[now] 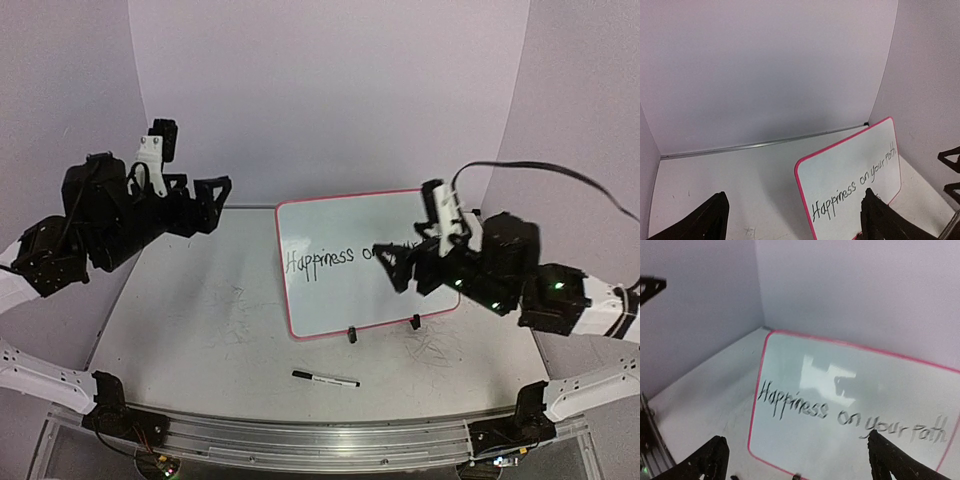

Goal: Write a sentence on the whiteboard
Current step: Reset both arms

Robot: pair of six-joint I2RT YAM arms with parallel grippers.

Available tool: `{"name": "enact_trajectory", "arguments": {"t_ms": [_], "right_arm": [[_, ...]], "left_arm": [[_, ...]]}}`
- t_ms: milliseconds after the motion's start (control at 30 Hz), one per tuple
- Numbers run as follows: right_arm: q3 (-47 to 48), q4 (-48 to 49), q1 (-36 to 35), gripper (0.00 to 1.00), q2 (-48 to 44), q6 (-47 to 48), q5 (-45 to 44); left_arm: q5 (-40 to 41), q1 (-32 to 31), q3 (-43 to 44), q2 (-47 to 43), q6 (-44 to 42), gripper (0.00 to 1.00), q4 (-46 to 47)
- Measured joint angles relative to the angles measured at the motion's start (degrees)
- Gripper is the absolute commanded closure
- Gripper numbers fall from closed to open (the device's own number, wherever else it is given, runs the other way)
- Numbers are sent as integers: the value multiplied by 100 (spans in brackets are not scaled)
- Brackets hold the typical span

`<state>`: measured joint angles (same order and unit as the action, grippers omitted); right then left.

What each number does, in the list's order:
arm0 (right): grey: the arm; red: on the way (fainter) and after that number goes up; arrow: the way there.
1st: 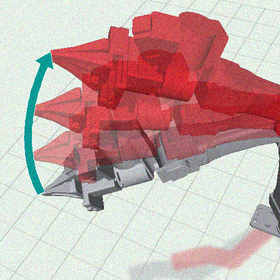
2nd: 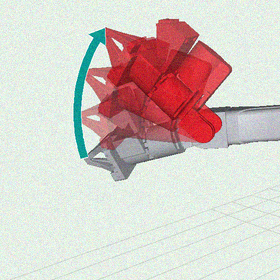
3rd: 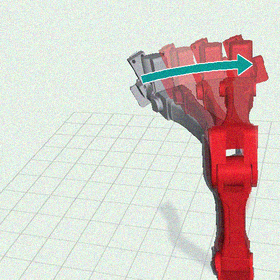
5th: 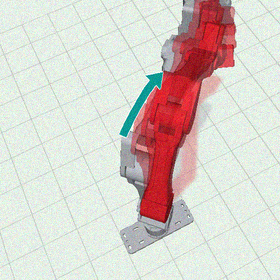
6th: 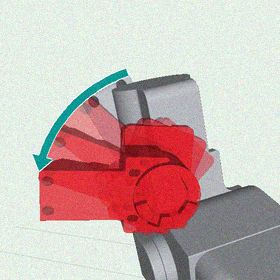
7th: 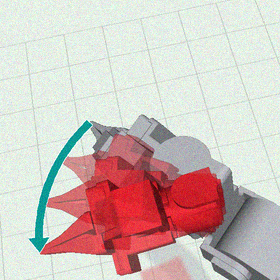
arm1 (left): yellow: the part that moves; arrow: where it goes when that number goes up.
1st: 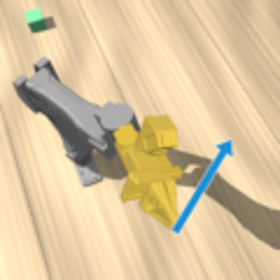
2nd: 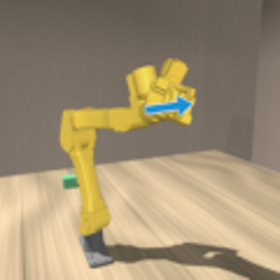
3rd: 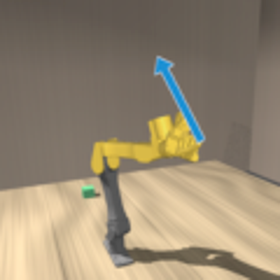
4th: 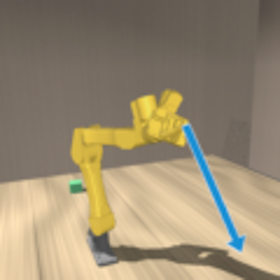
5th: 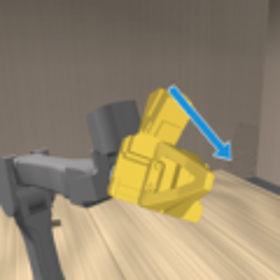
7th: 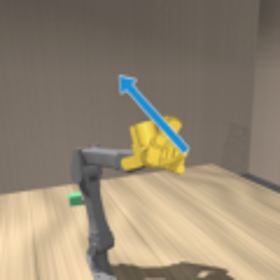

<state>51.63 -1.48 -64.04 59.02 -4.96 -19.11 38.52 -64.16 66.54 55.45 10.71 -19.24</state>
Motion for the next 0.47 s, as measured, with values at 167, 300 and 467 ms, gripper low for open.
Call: {"name": "enact_trajectory", "arguments": {"t_ms": [167, 300, 467], "right_arm": [[1093, -697, 12, 2, -1018, -19, -1156], [2017, -891, 15, 2, -1199, 210, -1605], [2638, -989, 15, 2, -1073, 594, -1887]], "left_arm": [[-116, 0, 797, 54, -313, 4, 266], [-193, 0, 1213, 50, -546, 1, 460], [-184, 0, 1509, 23, -817, 1, 539]]}}
